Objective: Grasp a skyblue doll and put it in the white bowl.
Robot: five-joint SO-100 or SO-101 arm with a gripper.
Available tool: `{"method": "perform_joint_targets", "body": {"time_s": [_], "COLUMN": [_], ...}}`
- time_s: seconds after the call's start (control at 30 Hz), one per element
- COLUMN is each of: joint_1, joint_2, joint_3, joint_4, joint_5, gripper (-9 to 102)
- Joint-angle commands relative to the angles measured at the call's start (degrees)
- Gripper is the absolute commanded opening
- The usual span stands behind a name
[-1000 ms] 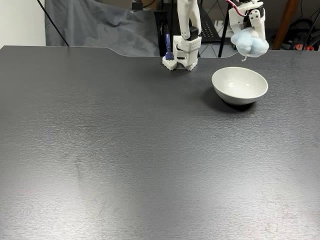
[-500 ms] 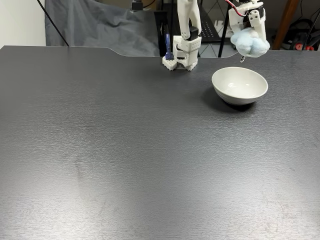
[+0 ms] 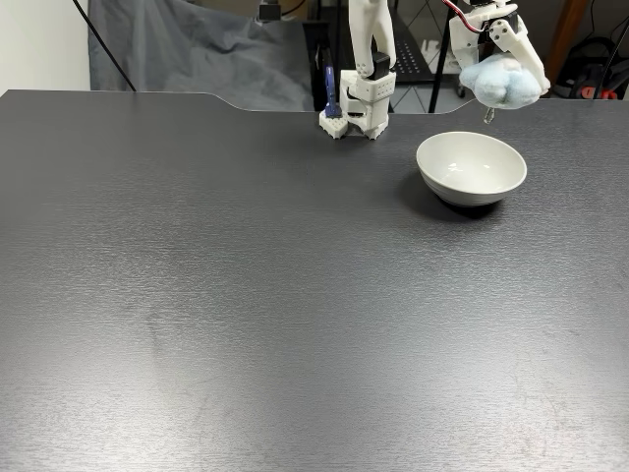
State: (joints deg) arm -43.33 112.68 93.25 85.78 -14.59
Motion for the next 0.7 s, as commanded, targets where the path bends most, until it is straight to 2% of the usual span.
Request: {"method": "perform_joint_targets", "body": {"time_s": [0.0, 0.47, 0.67], "joint_1": [0.0, 0.3, 5.8], "joint_2": [4.0, 4.2, 13.7], "joint_3": [-0.8, -1.9, -17.2], "joint_4": [-0.8, -1.0, -0.9], "joint_5": [0.5, 0.5, 4.4], "gripper": [41, 40, 40]}}
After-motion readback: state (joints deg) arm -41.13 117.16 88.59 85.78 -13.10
